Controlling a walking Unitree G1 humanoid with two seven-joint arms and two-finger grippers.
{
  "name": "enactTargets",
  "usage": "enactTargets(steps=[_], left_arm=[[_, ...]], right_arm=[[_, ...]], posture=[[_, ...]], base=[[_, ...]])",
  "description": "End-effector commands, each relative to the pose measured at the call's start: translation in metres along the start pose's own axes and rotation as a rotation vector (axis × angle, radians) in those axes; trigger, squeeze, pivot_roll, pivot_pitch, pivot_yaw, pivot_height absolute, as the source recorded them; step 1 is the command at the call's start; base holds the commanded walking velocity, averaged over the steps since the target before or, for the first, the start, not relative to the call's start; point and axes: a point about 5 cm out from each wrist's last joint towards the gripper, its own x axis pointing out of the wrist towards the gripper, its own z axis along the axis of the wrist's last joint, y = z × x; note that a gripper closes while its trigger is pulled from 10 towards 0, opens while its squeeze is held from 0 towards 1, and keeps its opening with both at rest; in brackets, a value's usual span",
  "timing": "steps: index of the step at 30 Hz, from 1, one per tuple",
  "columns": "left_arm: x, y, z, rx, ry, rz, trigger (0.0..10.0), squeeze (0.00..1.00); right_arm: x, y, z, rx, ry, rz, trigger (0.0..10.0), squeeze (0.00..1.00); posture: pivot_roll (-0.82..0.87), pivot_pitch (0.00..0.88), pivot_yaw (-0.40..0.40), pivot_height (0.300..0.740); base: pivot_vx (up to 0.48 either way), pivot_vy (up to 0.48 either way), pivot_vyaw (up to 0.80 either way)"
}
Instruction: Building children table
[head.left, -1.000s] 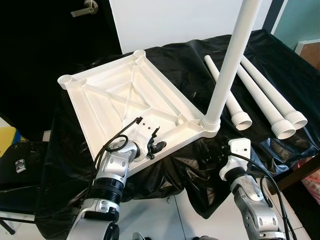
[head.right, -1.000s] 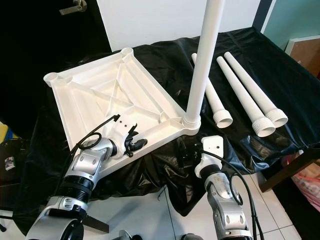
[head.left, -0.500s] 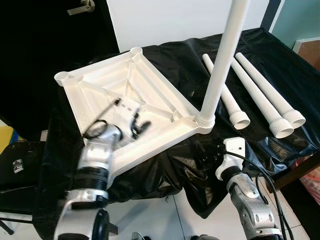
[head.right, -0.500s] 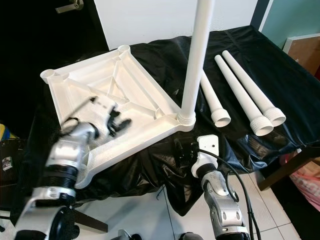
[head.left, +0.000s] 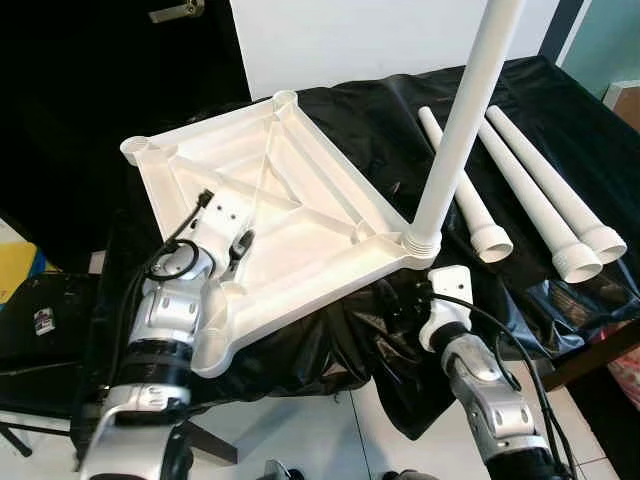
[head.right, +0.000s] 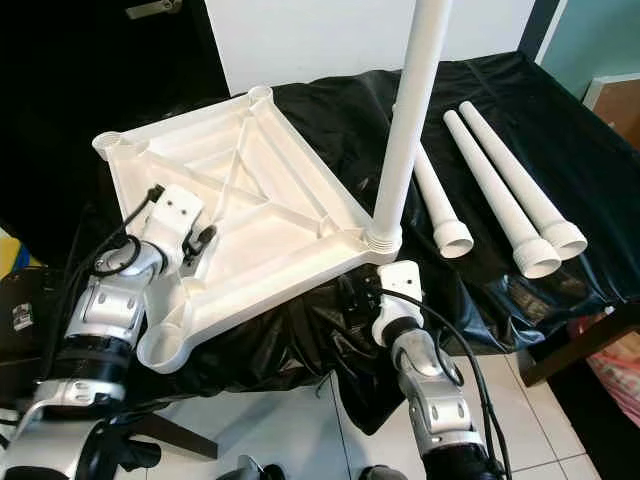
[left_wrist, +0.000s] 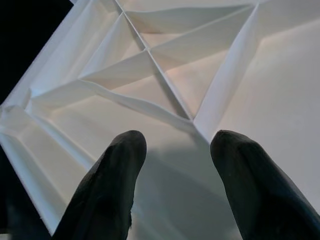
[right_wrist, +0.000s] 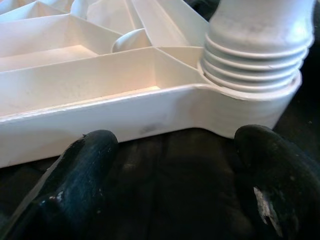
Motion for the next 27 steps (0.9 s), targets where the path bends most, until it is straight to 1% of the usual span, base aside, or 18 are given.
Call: enactTargets(steps=[1, 2, 5, 7, 10, 13, 17, 18, 19, 20, 21, 25, 26, 27], left_arm=[[-0.001, 0.003, -0.009, 0.047, 0.029, 0.12, 10.0, 0.0], [-0.003, 0.003, -0.012, 0.072, 0.041, 0.124, 10.0, 0.0], [-0.004, 0.006, -0.015, 0.082, 0.053, 0.153, 10.0, 0.0], [-0.004, 0.006, -0.015, 0.082, 0.053, 0.153, 10.0, 0.0], [-0.006, 0.007, -0.02, 0.16, 0.076, 0.17, 10.0, 0.0], [-0.007, 0.007, -0.021, 0.171, 0.081, 0.163, 10.0, 0.0], [-0.007, 0.004, -0.026, 0.223, 0.098, 0.139, 10.0, 0.0], [-0.007, 0.001, -0.029, 0.244, 0.107, 0.121, 10.0, 0.0], [-0.007, -0.002, -0.031, 0.248, 0.116, 0.095, 10.0, 0.0], [-0.007, -0.002, -0.031, 0.248, 0.116, 0.095, 10.0, 0.0], [-0.007, -0.008, -0.033, 0.269, 0.119, 0.052, 10.0, 0.0], [-0.011, -0.039, -0.037, 0.296, 0.117, -0.177, 10.0, 0.0], [-0.011, -0.039, -0.037, 0.296, 0.117, -0.177, 10.0, 0.0], [-0.013, -0.049, -0.038, 0.284, 0.107, -0.248, 10.0, 0.0]], right_arm=[[0.001, 0.004, -0.005, 0.004, 0.03, 0.008, 10.0, 0.0], [0.003, 0.006, -0.004, 0.009, 0.026, 0.01, 10.0, 0.0], [0.007, 0.009, -0.003, 0.018, 0.026, 0.014, 10.0, 0.0], [0.007, 0.009, -0.003, 0.018, 0.026, 0.014, 10.0, 0.0], [0.014, 0.012, -0.004, 0.021, 0.035, 0.017, 10.0, 0.0], [0.016, 0.013, -0.004, 0.02, 0.036, 0.019, 10.0, 0.0], [0.022, 0.016, -0.003, 0.021, 0.04, 0.024, 10.0, 0.0], [0.023, 0.017, -0.003, 0.024, 0.042, 0.023, 10.0, 0.0], [0.024, 0.018, -0.003, 0.026, 0.043, 0.021, 10.0, 0.0], [0.024, 0.018, -0.003, 0.026, 0.043, 0.021, 10.0, 0.0], [0.025, 0.018, -0.004, 0.032, 0.05, 0.017, 10.0, 0.0], [0.028, 0.019, -0.007, 0.047, 0.06, 0.008, 10.0, 0.0], [0.028, 0.019, -0.007, 0.047, 0.06, 0.008, 10.0, 0.0], [0.03, 0.019, -0.007, 0.047, 0.06, 0.008, 10.0, 0.0]], posture=[[-0.09, 0.078, 0.055, 0.74], [-0.08, 0.076, 0.052, 0.74], [-0.08, 0.07, 0.048, 0.74], [-0.08, 0.07, 0.048, 0.74], [-0.07, 0.065, 0.047, 0.74], [-0.06, 0.063, 0.047, 0.74], [-0.06, 0.058, 0.045, 0.74], [-0.06, 0.056, 0.044, 0.74], [-0.06, 0.056, 0.043, 0.74], [-0.06, 0.056, 0.043, 0.74], [-0.06, 0.054, 0.043, 0.74], [-0.05, 0.056, 0.041, 0.74], [-0.05, 0.056, 0.041, 0.74], [-0.05, 0.056, 0.041, 0.74]], base=[[0.0, 0.0, 0.0], [0.0, 0.0, 0.0], [0.0, 0.0, 0.0], [0.0, 0.0, 0.0], [0.0, 0.0, 0.0], [0.0, 0.0, 0.0], [0.0, 0.0, 0.0], [0.0, 0.0, 0.0], [0.0, 0.0, 0.0], [0.0, 0.0, 0.0], [0.0, 0.0, 0.0], [0.0, 0.0, 0.0], [0.0, 0.0, 0.0], [0.0, 0.0, 0.0]])
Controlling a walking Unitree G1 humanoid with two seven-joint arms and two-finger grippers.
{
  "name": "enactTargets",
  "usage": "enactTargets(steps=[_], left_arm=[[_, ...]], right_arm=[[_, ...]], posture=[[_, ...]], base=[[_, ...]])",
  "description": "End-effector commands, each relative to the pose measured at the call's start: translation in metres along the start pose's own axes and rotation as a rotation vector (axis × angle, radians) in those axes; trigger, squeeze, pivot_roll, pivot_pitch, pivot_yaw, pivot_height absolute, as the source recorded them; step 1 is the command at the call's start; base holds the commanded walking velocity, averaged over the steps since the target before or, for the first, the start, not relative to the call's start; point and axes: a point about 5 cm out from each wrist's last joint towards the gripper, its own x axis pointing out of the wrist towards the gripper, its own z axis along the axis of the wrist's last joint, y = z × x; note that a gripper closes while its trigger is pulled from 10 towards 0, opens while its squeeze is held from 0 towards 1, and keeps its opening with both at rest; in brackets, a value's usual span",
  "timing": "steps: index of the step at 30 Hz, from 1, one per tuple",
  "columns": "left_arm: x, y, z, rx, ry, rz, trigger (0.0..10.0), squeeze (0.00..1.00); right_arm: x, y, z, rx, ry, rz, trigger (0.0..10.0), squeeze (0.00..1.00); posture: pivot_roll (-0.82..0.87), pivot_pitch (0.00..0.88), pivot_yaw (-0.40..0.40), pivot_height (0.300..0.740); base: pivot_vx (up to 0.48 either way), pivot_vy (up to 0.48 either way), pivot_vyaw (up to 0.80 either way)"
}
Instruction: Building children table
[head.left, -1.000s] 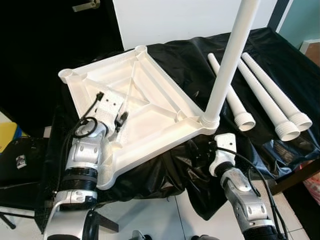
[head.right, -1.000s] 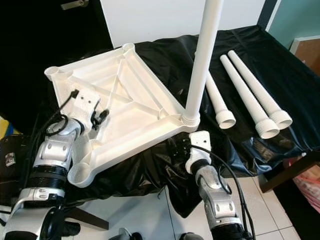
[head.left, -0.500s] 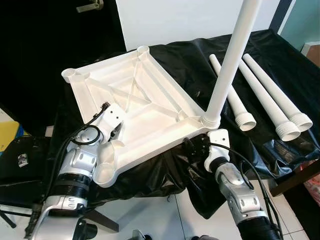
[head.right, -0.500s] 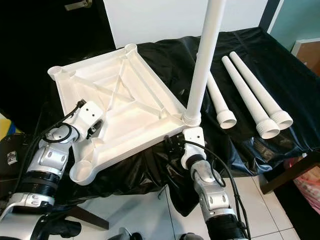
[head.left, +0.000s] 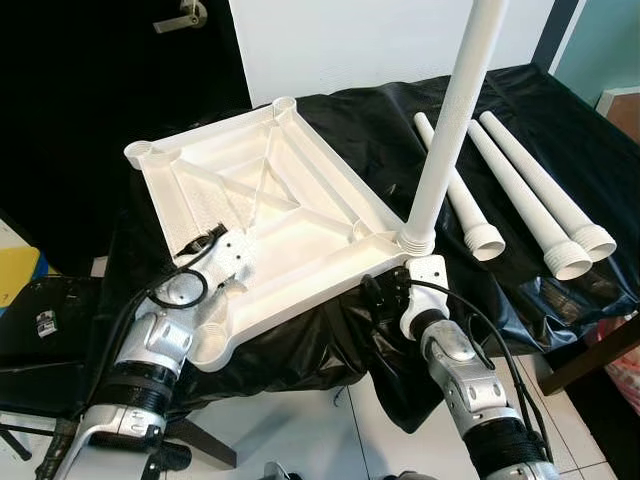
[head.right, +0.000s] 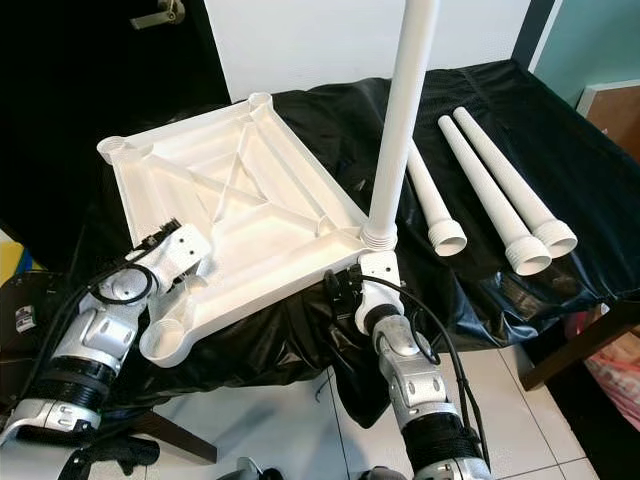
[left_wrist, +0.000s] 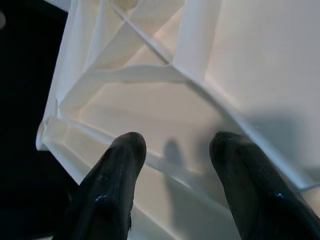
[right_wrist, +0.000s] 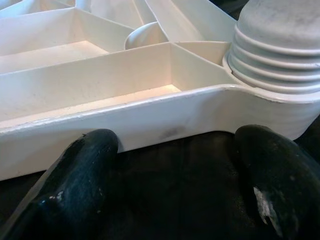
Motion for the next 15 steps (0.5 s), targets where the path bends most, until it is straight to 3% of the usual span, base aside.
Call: enactTargets(steps=[1, 4, 9, 10, 15], left_arm=[[-0.001, -0.03, -0.005, -0.006, 0.007, -0.197, 10.0, 0.0], [-0.007, -0.052, 0.0, -0.001, -0.038, -0.352, 10.0, 0.0], [-0.015, -0.066, 0.007, -0.006, -0.093, -0.482, 10.0, 0.0], [-0.025, -0.078, 0.015, -0.016, -0.133, -0.583, 10.0, 0.0], [-0.035, -0.088, 0.024, -0.031, -0.165, -0.669, 10.0, 0.0]], right_arm=[[0.004, 0.004, -0.001, 0.01, 0.005, 0.006, 10.0, 0.0], [0.009, 0.005, 0.001, 0.011, -0.005, 0.009, 10.0, 0.0], [0.015, 0.003, 0.003, 0.019, -0.014, 0.012, 10.0, 0.0], [0.019, 0.002, 0.005, 0.027, -0.02, 0.014, 10.0, 0.0], [0.025, 0.0, 0.009, 0.046, -0.035, 0.022, 10.0, 0.0]], posture=[[-0.05, 0.056, 0.041, 0.74], [-0.05, 0.06, 0.04, 0.74], [-0.05, 0.061, 0.038, 0.74], [-0.05, 0.068, 0.037, 0.74], [-0.05, 0.071, 0.033, 0.74]], base=[[0.0, 0.0, 0.0], [0.0, 0.0, 0.0], [0.0, 0.0, 0.0], [0.0, 0.0, 0.0], [0.0, 0.0, 0.0]])
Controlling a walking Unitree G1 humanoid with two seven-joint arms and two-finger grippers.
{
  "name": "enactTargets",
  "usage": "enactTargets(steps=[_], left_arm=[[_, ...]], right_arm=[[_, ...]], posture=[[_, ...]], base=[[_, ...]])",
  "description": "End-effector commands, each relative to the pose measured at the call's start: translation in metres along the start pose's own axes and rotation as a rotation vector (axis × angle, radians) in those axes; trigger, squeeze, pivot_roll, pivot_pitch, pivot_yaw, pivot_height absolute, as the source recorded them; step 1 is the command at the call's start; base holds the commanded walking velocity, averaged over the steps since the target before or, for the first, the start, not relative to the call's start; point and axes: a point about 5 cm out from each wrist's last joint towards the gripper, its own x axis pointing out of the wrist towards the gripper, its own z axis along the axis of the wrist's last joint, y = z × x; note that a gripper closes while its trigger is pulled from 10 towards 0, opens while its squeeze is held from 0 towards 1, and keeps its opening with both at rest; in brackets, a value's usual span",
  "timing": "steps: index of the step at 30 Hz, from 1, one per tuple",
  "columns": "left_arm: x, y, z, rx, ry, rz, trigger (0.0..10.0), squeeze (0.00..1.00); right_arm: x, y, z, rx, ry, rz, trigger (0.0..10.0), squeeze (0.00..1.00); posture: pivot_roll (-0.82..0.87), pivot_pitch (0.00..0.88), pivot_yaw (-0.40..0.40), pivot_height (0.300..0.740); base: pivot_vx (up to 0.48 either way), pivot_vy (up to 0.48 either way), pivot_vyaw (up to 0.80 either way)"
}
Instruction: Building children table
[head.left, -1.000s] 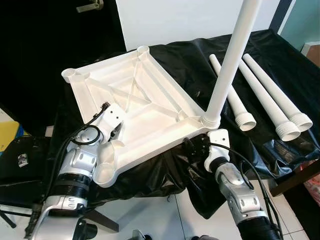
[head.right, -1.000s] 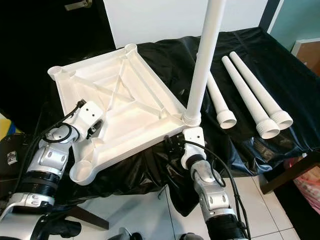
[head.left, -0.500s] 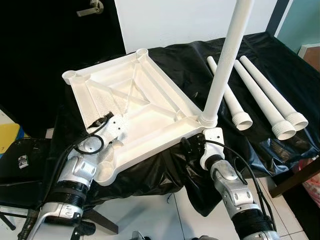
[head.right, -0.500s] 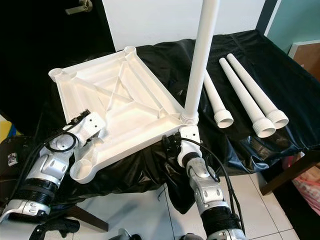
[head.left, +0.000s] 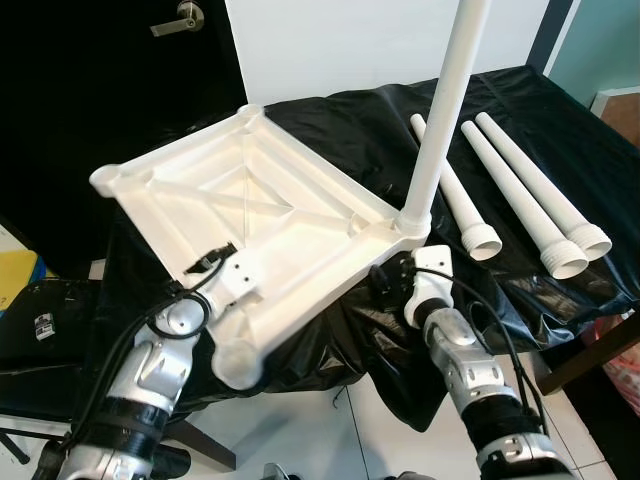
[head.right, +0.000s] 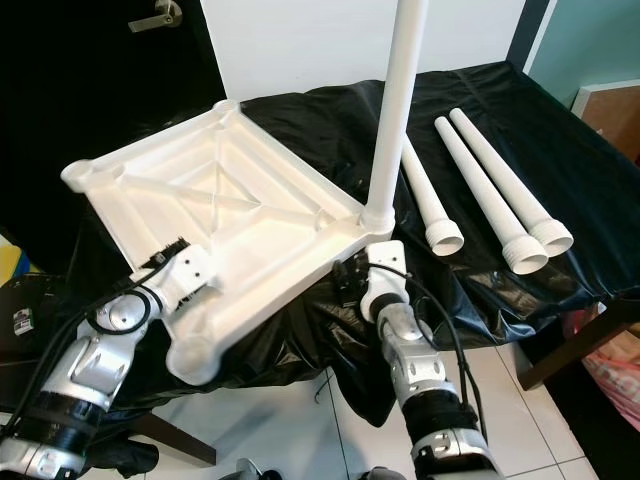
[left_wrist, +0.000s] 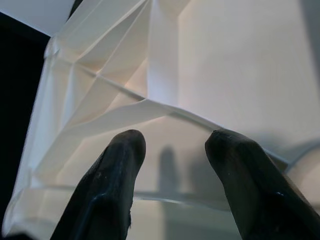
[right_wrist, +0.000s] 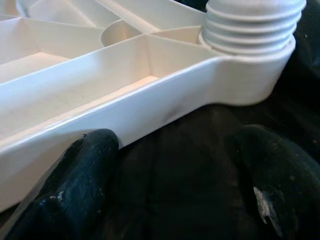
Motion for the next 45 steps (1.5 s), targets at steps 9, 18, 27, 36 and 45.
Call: enactTargets(steps=[9, 18, 27, 36, 45], left_arm=[[-0.005, -0.061, 0.03, -0.081, -0.099, -0.571, 10.0, 0.0], [0.004, -0.027, 0.03, -0.074, -0.098, -0.346, 10.0, 0.0], [0.005, 0.021, 0.022, -0.092, -0.093, -0.099, 10.0, 0.0], [0.001, 0.044, 0.007, -0.098, -0.074, -0.043, 10.0, 0.0], [-0.014, 0.033, -0.002, -0.164, -0.122, -0.259, 10.0, 0.0]], right_arm=[[0.015, 0.013, 0.014, 0.044, -0.055, 0.051, 10.0, 0.0], [0.013, 0.007, 0.012, 0.024, -0.063, 0.026, 10.0, 0.0], [-0.003, -0.005, 0.01, -0.001, -0.088, 0.0, 10.0, 0.0], [-0.015, -0.011, 0.011, 0.012, -0.1, -0.025, 10.0, 0.0], [-0.019, -0.011, 0.011, 0.006, -0.094, -0.019, 10.0, 0.0]], posture=[[-0.05, 0.072, 0.026, 0.74], [-0.05, 0.076, 0.021, 0.74], [-0.05, 0.08, 0.024, 0.74], [-0.07, 0.085, 0.03, 0.74], [-0.07, 0.086, 0.029, 0.74]], base=[[0.0, 0.0, 0.0], [0.0, 0.0, 0.0], [0.0, 0.0, 0.0], [0.0, 0.0, 0.0], [0.0, 0.0, 0.0]])
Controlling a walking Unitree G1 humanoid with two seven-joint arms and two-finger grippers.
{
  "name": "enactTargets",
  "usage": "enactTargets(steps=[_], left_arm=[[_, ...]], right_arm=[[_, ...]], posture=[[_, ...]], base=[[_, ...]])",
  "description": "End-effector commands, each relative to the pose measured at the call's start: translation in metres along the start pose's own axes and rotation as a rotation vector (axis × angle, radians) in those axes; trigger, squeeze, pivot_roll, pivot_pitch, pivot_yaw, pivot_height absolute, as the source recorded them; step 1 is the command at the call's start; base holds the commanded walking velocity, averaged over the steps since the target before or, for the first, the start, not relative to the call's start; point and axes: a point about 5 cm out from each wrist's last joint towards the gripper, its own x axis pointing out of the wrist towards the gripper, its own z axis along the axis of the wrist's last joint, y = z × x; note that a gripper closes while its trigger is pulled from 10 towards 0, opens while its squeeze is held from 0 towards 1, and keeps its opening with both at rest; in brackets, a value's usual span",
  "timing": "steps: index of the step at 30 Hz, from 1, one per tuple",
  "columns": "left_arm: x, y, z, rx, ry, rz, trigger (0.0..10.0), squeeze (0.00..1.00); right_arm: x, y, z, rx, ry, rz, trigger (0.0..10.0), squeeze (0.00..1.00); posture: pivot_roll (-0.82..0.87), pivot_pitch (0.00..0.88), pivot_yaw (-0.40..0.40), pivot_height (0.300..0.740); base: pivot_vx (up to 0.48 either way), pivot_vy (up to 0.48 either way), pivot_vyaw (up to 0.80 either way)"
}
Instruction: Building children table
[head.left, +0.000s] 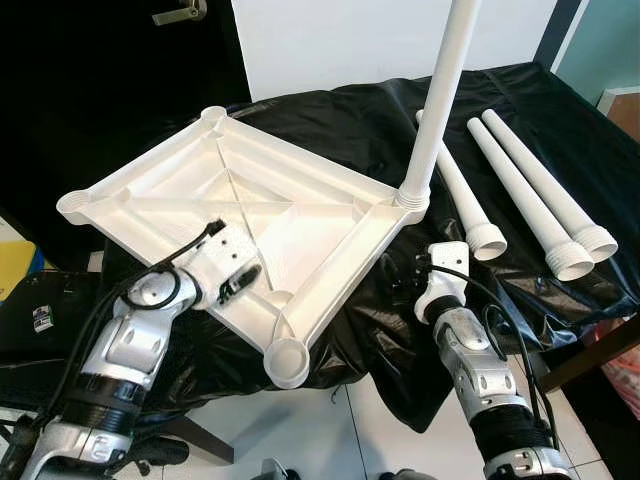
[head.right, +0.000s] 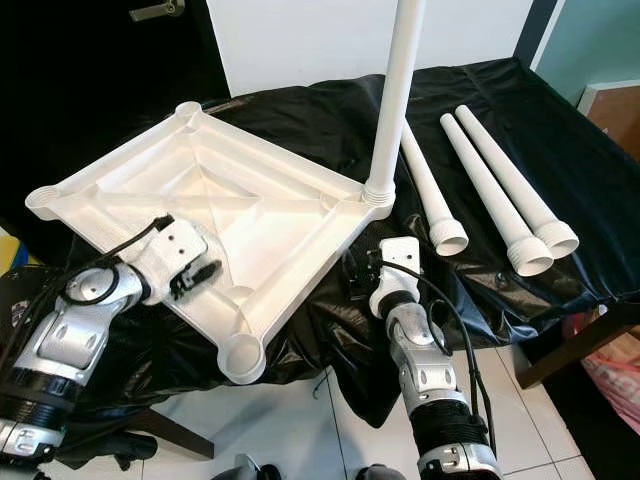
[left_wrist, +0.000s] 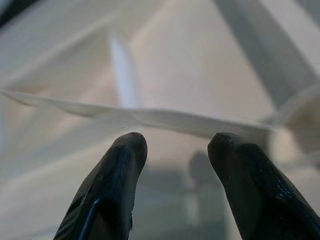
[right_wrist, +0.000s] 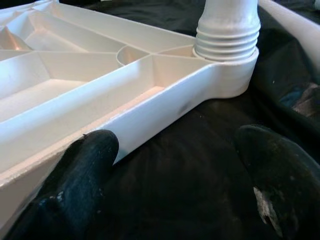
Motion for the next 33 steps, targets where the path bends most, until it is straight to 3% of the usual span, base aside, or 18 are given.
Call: enactTargets(steps=[1, 7, 18, 21, 33], left_arm=[[-0.008, -0.001, 0.001, -0.002, -0.029, -0.054, 10.0, 0.0], [-0.017, -0.002, -0.002, -0.027, -0.039, -0.137, 10.0, 0.0], [-0.016, -0.009, -0.008, 0.016, -0.002, -0.191, 10.0, 0.0], [-0.01, -0.006, -0.013, 0.088, 0.044, -0.186, 10.0, 0.0], [0.02, 0.012, -0.011, 0.184, 0.117, -0.197, 10.0, 0.0]], right_arm=[[-0.003, 0.001, -0.004, 0.005, 0.023, 0.01, 10.0, 0.0], [-0.004, 0.003, -0.005, 0.0, 0.029, 0.023, 10.0, 0.0], [-0.005, 0.003, -0.004, -0.005, 0.034, 0.03, 10.0, 0.0], [-0.004, 0.005, -0.003, -0.004, 0.032, 0.036, 10.0, 0.0], [-0.002, 0.008, 0.0, 0.0, 0.021, 0.043, 10.0, 0.0]], posture=[[-0.07, 0.086, 0.028, 0.74], [-0.06, 0.083, 0.023, 0.74], [-0.07, 0.078, 0.025, 0.74], [-0.07, 0.069, 0.03, 0.74], [-0.07, 0.08, 0.041, 0.74]], base=[[0.0, 0.0, 0.0], [0.0, 0.0, 0.0], [0.0, 0.0, 0.0], [0.0, 0.0, 0.0], [0.0, 0.0, 0.0]])
